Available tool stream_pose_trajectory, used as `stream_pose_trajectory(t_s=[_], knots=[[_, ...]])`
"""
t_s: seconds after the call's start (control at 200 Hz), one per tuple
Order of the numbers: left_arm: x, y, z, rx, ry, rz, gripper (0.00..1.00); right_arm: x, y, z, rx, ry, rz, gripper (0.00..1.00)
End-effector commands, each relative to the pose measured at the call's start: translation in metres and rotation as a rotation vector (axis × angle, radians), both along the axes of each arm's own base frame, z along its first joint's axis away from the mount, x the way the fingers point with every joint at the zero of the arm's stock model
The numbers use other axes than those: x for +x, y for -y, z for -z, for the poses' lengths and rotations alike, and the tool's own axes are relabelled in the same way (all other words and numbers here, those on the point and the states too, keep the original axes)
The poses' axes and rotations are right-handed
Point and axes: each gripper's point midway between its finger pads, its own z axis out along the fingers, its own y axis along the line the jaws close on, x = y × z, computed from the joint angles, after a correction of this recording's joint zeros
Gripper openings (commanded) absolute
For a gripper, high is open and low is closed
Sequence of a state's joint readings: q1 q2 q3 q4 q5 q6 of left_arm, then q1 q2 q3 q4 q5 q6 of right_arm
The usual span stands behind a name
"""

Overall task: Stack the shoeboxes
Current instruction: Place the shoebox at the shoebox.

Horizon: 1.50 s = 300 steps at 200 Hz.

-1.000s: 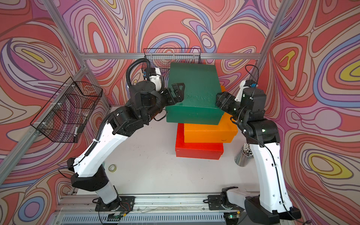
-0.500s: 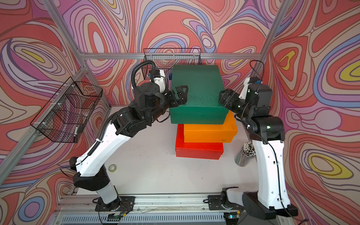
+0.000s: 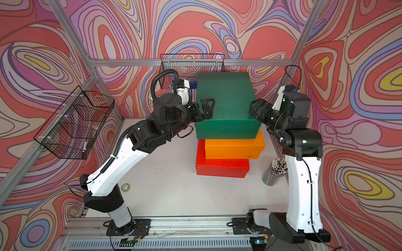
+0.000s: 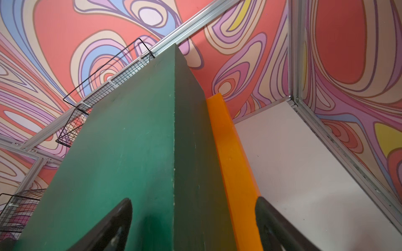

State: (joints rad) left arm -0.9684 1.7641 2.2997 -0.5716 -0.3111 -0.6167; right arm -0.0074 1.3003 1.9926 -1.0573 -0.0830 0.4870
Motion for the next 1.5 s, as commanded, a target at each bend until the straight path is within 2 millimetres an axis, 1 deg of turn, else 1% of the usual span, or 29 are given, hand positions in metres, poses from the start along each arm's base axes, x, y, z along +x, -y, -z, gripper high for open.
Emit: stream_pose_trajectory(t_s=[0.0, 0.12, 0.336, 0.501, 0.616, 0.746, 0.866, 0.911, 0.956, 1.067, 1.157, 1.197, 1.237, 1.257, 1.262, 1.267, 1.277, 1.282, 1.287, 1.292, 1.297, 1.312, 1.317, 1.322, 1.342, 1.392, 1.412, 1.442, 1.497], knots=[[-0.019, 0.029, 0.0, -0.031, -0.01, 0.133, 1.0, 0.003, -0.009, 0.0, 0.028, 0.007, -0.068, 0.9], [-0.013, 0.018, 0.001, -0.048, -0.017, 0.126, 0.99, 0.002, -0.002, -0.001, 0.038, 0.013, -0.065, 0.9], [-0.001, -0.005, 0.009, -0.063, -0.036, 0.081, 0.99, -0.004, 0.021, 0.003, -0.032, -0.005, 0.016, 0.89], [0.006, -0.017, 0.011, -0.067, -0.044, 0.06, 1.0, -0.002, 0.022, 0.009, -0.016, -0.018, -0.003, 0.89], [0.007, -0.027, 0.006, -0.073, -0.037, 0.047, 1.0, -0.002, 0.025, 0.005, -0.022, -0.007, 0.006, 0.89], [0.005, -0.038, -0.008, -0.093, -0.004, 0.043, 1.0, -0.004, 0.033, 0.003, -0.049, -0.018, 0.029, 0.89], [-0.002, -0.052, -0.022, -0.099, 0.028, 0.034, 1.0, -0.004, 0.052, 0.006, -0.038, -0.027, 0.068, 0.88], [-0.003, -0.059, -0.024, -0.093, 0.037, 0.019, 1.0, -0.004, 0.06, 0.007, -0.027, -0.024, 0.085, 0.87], [-0.005, -0.065, -0.025, -0.091, 0.045, 0.004, 1.0, -0.004, 0.064, 0.006, -0.026, -0.011, 0.097, 0.86], [-0.004, -0.078, -0.018, -0.082, 0.04, -0.026, 1.0, -0.003, 0.076, 0.002, -0.018, 0.007, 0.135, 0.84], [0.0, -0.089, -0.008, -0.081, 0.016, -0.051, 0.98, 0.002, 0.087, 0.012, -0.018, -0.024, 0.165, 0.8], [0.003, -0.094, -0.003, -0.082, 0.004, -0.061, 0.97, 0.005, 0.091, 0.021, -0.008, -0.043, 0.172, 0.76], [0.006, -0.099, 0.004, -0.077, -0.011, -0.078, 0.95, 0.007, 0.095, 0.032, 0.008, -0.06, 0.179, 0.69], [0.007, -0.102, 0.008, -0.074, -0.019, -0.086, 0.94, 0.008, 0.097, 0.038, 0.017, -0.066, 0.183, 0.63], [0.008, -0.103, 0.009, -0.074, -0.021, -0.091, 0.93, 0.009, 0.098, 0.041, 0.021, -0.067, 0.185, 0.59], [0.008, -0.104, 0.01, -0.073, -0.023, -0.093, 0.93, 0.009, 0.098, 0.041, 0.021, -0.067, 0.185, 0.59], [0.01, -0.106, 0.012, -0.072, -0.027, -0.1, 0.92, 0.009, 0.101, 0.046, 0.029, -0.074, 0.191, 0.54], [0.01, -0.107, 0.014, -0.071, -0.03, -0.102, 0.92, 0.009, 0.101, 0.046, 0.029, -0.074, 0.191, 0.54], [0.011, -0.107, 0.015, -0.07, -0.032, -0.103, 0.92, 0.01, 0.101, 0.049, 0.035, -0.077, 0.193, 0.5], [0.011, -0.108, 0.016, -0.07, -0.034, -0.104, 0.92, 0.01, 0.101, 0.049, 0.035, -0.077, 0.193, 0.5], [0.012, -0.109, 0.017, -0.069, -0.037, -0.108, 0.91, 0.01, 0.103, 0.052, 0.04, -0.08, 0.197, 0.47], [0.014, -0.112, 0.021, -0.067, -0.044, -0.118, 0.9, 0.01, 0.105, 0.056, 0.047, -0.082, 0.201, 0.42], [0.014, -0.113, 0.022, -0.066, -0.048, -0.12, 0.9, 0.01, 0.105, 0.056, 0.047, -0.082, 0.201, 0.42], [0.014, -0.113, 0.024, -0.064, -0.051, -0.12, 0.89, 0.01, 0.105, 0.058, 0.051, -0.084, 0.202, 0.39], [0.017, -0.117, 0.029, -0.065, -0.064, -0.131, 0.87, 0.011, 0.106, 0.063, 0.061, -0.086, 0.203, 0.34], [0.023, -0.126, 0.042, -0.065, -0.097, -0.149, 0.79, 0.013, 0.108, 0.077, 0.077, -0.103, 0.203, 0.24], [0.026, -0.129, 0.047, -0.067, -0.109, -0.157, 0.76, 0.013, 0.109, 0.082, 0.082, -0.112, 0.204, 0.15], [0.029, -0.134, 0.056, -0.068, -0.13, -0.168, 0.69, 0.015, 0.109, 0.089, 0.091, -0.124, 0.203, 0.01], [0.035, -0.141, 0.072, -0.065, -0.164, -0.187, 0.52, 0.019, 0.11, 0.105, 0.108, -0.151, 0.203, 0.0]])
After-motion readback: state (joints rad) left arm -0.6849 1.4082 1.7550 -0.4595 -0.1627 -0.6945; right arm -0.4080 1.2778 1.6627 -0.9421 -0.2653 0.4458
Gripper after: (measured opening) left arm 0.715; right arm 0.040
